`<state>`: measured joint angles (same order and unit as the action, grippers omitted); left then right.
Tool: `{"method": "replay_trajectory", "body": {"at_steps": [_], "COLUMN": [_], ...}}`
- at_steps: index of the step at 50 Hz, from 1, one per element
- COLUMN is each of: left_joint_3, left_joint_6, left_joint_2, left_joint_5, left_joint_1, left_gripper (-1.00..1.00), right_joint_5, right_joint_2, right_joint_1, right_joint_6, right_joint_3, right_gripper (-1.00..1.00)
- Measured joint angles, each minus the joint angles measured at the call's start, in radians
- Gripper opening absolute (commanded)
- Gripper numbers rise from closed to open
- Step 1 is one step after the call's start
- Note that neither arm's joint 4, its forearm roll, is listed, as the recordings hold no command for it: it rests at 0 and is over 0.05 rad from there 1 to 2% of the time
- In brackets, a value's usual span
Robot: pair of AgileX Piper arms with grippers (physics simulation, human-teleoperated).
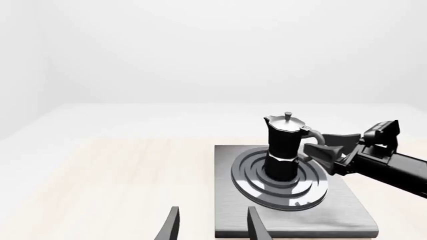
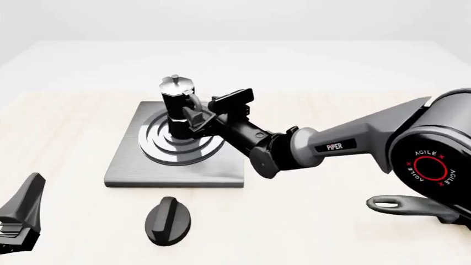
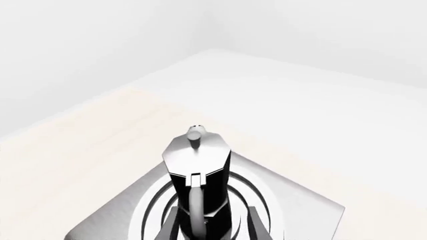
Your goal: Put the moka pot on the stove.
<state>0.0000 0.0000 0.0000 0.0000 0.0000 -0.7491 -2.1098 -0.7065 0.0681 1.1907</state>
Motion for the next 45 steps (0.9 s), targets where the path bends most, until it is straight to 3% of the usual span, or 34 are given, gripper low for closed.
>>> {"method": "replay_trajectory", "body": {"at_steps": [45], "left_joint_3": [0.0], "left_joint_6": [0.0], "left_joint_2": [0.0], "left_joint_5": [0.0], "left_joint_1": [0.0], "left_gripper": [1.0], "right_joint_5": [-0.046], "right_joint_2": [0.109], "right_joint_1": [0.006], "right_joint_6": [-0.007], "right_joint_3": [-0.145], "right_gripper": [1.0]}}
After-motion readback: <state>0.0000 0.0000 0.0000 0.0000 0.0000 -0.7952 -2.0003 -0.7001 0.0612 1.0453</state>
